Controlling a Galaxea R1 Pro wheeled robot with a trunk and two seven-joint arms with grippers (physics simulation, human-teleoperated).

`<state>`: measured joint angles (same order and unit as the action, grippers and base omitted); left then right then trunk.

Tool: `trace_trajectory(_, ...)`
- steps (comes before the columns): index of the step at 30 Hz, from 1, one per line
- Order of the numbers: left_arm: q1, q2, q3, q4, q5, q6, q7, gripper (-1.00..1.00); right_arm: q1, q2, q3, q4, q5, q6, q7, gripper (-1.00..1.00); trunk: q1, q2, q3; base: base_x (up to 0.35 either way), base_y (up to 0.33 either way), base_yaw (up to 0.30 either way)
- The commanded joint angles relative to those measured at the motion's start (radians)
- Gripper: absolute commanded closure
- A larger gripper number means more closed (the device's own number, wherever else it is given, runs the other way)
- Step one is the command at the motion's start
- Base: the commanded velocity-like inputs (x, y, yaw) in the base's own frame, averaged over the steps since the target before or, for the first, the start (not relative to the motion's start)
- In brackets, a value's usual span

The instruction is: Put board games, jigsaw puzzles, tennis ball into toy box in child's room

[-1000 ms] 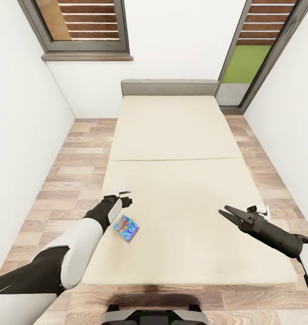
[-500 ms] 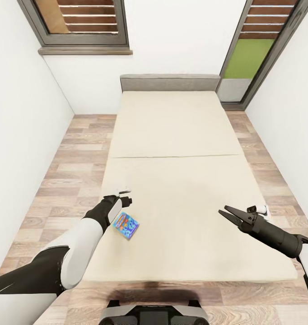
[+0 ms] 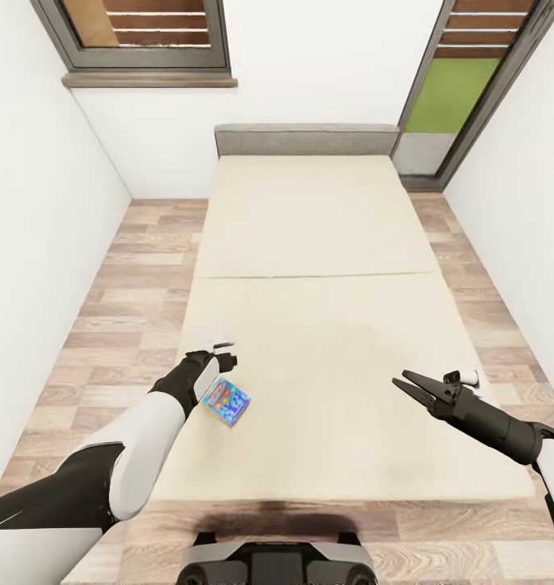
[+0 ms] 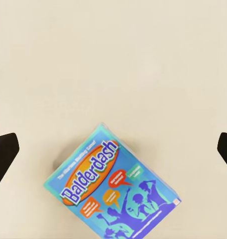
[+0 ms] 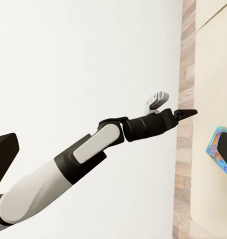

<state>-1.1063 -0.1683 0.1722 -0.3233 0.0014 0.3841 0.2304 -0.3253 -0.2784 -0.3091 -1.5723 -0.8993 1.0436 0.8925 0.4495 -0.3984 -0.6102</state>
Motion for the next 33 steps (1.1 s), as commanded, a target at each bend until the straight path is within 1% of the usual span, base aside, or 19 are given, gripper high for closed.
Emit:
trace_trajectory(1,-0.001,-0.001,0.004,-0.013,0.000,0.006,0.003,-1.00,0.000,0.000,-0.001,0.000,0.003,0.004,0.004,-1.00,0.000,-0.002,-0.003,0.000,0.000,0.000)
trace_trajectory(9,-0.001,-0.002,0.004,-0.084,0.000,0.023,0.004,-1.00,-0.001,0.002,0.000,-0.001,0.003,0.004,0.003,-1.00,0.000,-0.002,-0.016,0.000,0.000,0.000)
trace_trajectory(21,-0.003,0.000,0.003,-0.094,0.000,0.024,0.003,-1.00,-0.001,0.002,0.001,-0.002,0.003,0.004,0.001,-1.00,0.000,-0.002,-0.036,0.000,0.000,0.000)
trace_trajectory(33,-0.003,-0.001,0.000,-0.093,0.000,0.015,0.002,-1.00,-0.001,0.002,0.002,-0.003,0.003,0.004,-0.030,-1.00,0.000,-0.002,-0.056,0.000,0.000,0.000)
